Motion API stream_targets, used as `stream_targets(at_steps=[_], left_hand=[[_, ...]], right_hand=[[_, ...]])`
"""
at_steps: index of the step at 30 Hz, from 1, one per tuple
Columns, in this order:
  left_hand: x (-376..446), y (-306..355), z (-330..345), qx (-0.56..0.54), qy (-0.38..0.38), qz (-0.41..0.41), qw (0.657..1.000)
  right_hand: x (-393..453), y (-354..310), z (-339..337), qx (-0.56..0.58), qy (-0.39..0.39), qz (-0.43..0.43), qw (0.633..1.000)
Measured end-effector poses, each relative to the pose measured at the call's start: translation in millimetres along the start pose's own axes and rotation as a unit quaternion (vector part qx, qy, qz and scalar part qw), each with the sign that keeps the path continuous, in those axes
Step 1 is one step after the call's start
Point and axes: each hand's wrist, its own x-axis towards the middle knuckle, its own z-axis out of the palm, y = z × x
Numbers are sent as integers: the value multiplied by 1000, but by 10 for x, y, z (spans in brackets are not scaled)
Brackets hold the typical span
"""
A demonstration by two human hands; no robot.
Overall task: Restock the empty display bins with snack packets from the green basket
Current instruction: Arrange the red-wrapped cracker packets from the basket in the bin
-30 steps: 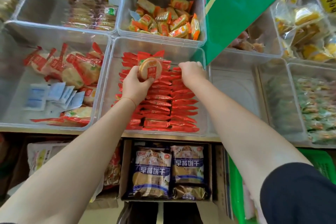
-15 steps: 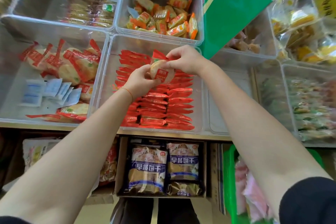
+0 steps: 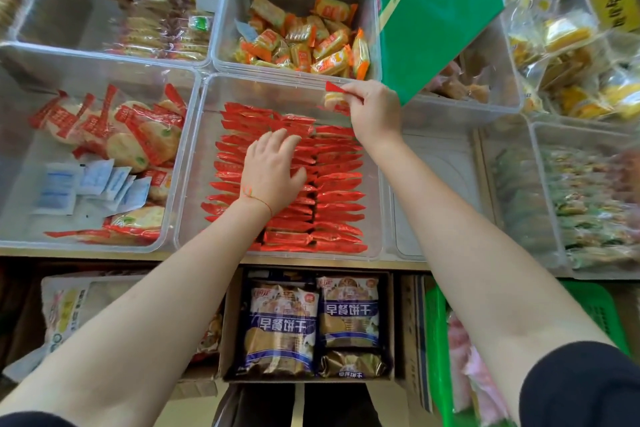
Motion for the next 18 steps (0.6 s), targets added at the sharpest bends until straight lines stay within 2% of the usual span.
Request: stream_targets(at_steps=[2,5,7,9,11,13,15,18], left_hand=[[-40,-15,78,56,-67,4,996],[-79,-35,120,73,-76,8,994],[-75,-34,120,76,-80,6,994],[-70,-32,123,82,-85,1,993],[-77,-26,129,88,-87,1,992],[-87,-25,131,94,-87,3,992],[-90,-26,134,97,-88,2,991],[-91,-30,148,100,-89,3,991]], right_hand=[[-35,102,152,-41,-14,2,999],[-117,202,362,-108,-60,24,992],[-195,185,458,-182,-35,9,983],[-236,115,490,-266,21,-33,963],[-236,52,482,-313,39,-77,946],[-222,57,505,-313,2,-97,945],[-243,65,571,-297,-63,-86,949],[-281,67,636,-267,-112,-61,955]])
